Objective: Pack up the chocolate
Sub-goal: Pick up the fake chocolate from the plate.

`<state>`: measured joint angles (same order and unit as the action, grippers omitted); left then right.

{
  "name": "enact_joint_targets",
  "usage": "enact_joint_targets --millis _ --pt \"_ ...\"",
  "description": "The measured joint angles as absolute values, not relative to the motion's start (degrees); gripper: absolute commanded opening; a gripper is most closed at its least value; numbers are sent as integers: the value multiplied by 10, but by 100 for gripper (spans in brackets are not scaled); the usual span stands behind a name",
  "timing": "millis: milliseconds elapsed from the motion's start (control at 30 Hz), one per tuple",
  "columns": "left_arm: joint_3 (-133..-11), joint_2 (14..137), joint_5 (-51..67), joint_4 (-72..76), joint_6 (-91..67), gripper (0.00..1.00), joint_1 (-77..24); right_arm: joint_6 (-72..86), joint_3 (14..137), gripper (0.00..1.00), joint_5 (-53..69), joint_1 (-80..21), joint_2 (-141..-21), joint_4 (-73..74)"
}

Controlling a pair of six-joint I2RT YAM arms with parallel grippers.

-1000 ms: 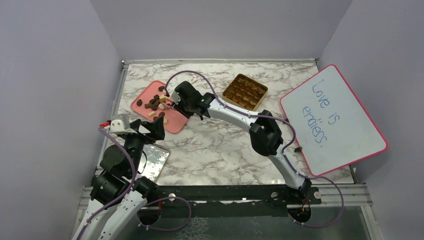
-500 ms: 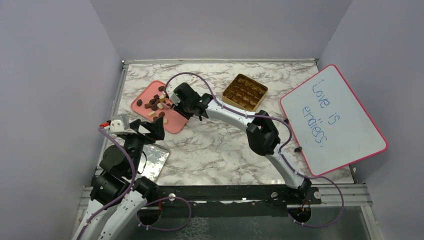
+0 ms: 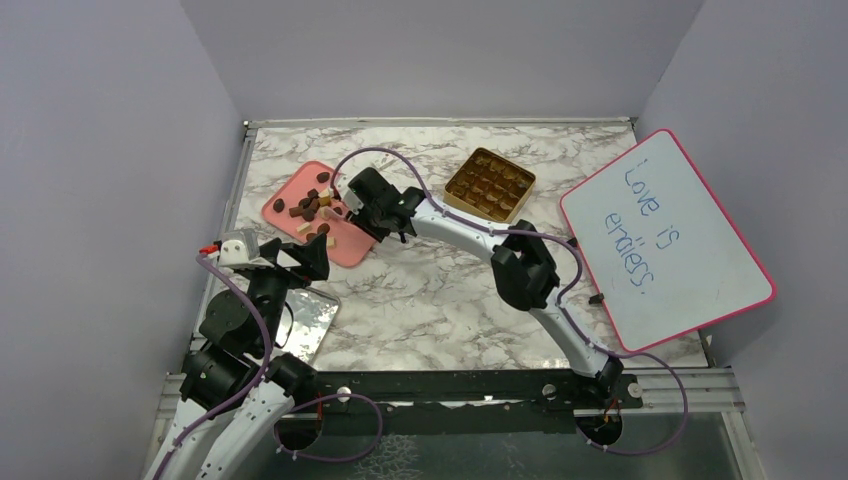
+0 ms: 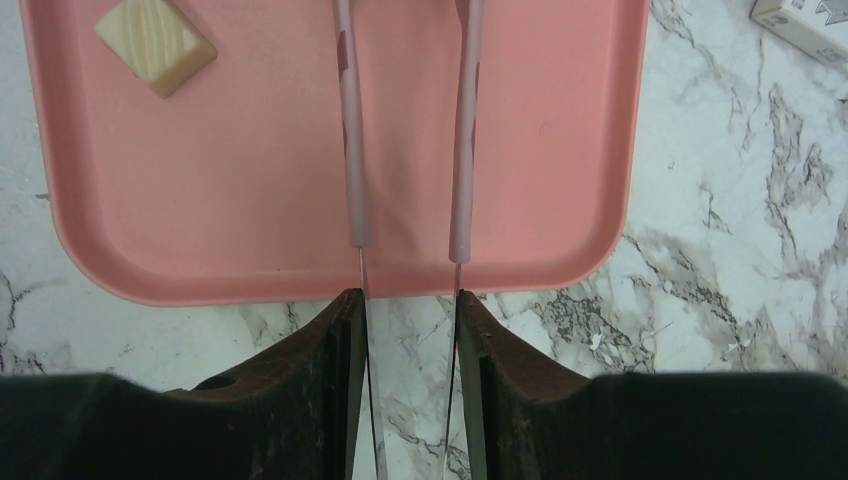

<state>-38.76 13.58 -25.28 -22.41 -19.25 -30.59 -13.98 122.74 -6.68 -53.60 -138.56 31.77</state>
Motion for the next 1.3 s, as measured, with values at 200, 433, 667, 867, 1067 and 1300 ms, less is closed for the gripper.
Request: enact_joint_targets --millis 200,433,667,867,1067,1300 --pt "-388 134 -253 -224 -192 99 -306 -137 1248 41 -63 -535 -1397 337" --pt "-388 127 -253 -224 -192 99 -306 -136 1263 38 -51 -535 -1408 345" --pt "-388 125 -253 -224 -192 99 -306 -135 1270 35 -50 -535 -1410 358" --pt "-388 122 -254 -224 -192 99 -306 -135 1270 30 -51 -535 -1410 367" --pt "-388 122 -254 -224 -193 99 -306 -134 1247 29 -51 -535 -1406 360" --pt "-388 122 -254 -224 -192 99 -306 -129 1209 27 -50 -535 -1390 354"
